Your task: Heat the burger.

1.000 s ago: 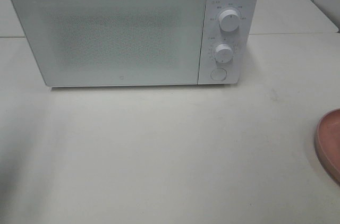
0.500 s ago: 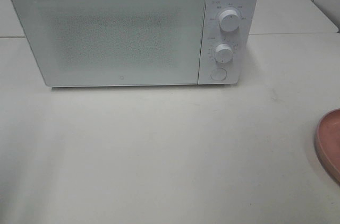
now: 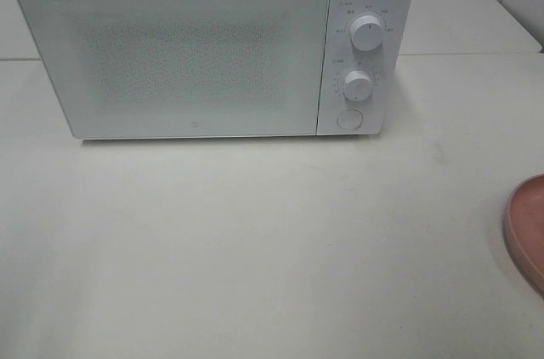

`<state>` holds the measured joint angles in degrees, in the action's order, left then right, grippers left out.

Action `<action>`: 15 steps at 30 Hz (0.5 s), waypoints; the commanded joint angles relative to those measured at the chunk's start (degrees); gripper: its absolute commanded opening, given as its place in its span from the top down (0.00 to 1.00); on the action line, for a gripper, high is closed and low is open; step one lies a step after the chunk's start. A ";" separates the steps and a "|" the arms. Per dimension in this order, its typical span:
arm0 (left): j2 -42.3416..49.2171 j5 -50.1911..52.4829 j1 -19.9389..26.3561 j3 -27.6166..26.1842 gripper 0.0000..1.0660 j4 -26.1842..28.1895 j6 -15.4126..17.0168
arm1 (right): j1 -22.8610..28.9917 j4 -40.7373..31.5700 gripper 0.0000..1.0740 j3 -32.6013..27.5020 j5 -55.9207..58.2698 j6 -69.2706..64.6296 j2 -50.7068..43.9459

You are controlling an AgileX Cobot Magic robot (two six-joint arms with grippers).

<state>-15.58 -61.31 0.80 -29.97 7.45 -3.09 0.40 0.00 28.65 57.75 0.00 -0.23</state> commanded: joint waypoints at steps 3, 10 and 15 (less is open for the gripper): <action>10.89 -0.17 0.52 0.17 0.06 0.46 0.23 | -0.29 0.00 0.29 -0.11 -0.86 0.34 -1.49; 17.30 -0.17 2.64 0.34 0.06 0.86 0.23 | -0.23 0.00 0.29 -0.11 -0.86 0.34 -1.43; 17.30 -0.17 2.64 0.34 0.06 0.86 0.23 | -0.23 0.00 0.29 -0.11 -0.86 0.34 -1.43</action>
<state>0.29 -61.31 3.32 -29.79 7.91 -3.09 0.40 0.00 28.65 57.75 0.00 -0.23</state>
